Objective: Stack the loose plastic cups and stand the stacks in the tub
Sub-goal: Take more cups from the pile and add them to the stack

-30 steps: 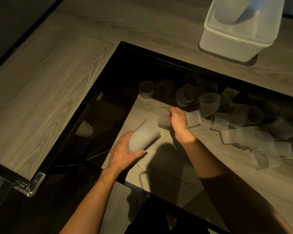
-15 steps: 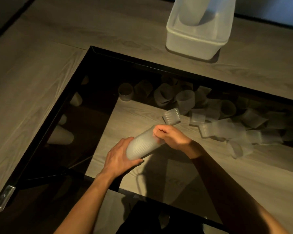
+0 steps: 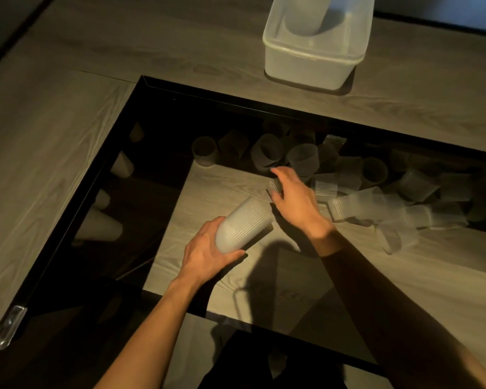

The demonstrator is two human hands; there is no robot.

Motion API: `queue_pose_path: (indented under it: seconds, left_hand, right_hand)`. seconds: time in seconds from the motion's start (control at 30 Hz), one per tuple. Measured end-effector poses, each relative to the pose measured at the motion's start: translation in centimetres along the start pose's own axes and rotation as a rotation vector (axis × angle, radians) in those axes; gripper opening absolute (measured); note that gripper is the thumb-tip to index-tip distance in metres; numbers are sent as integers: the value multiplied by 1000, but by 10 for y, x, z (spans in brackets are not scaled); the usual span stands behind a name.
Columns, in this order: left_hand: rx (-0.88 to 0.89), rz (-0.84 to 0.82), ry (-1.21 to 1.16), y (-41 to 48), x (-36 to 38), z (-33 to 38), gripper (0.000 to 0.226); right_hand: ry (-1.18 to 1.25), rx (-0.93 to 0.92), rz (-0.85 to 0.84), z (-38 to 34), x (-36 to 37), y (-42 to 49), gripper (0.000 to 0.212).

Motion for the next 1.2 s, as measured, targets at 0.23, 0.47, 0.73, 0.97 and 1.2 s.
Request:
queue_pose_path:
  seconds: [0.23,0.47,0.73,0.97,1.2]
  left_hand:
    - [-1,-26,18,-5,4,-5,91]
    - [14,-54,18,-7,10,-2,92]
    - [37,-58,-20,-1,15,18,90]
    - [107,-97,30,-5,27,36,89]
    - [157,-175,12,9,51,73,96]
  right_hand:
    - [-246,-16,-92,13,12,-6,22]
    - [813,303,3,30,7,-47,14]
    - [840,268,-101,35,10,-72,15]
    - [709,251,-188,44,-5,-85,16]
    - [804,290,-215,66,-24,-100,13]
Point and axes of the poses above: each hand's wrist, its own y-axis towards the middle knuckle, its own x-axis out of the palm, z = x × y, the point moved 7 cm from there along y, towards the middle knuckle, and after that the axes turned 3 degrees about y, right-handed, at the moved point
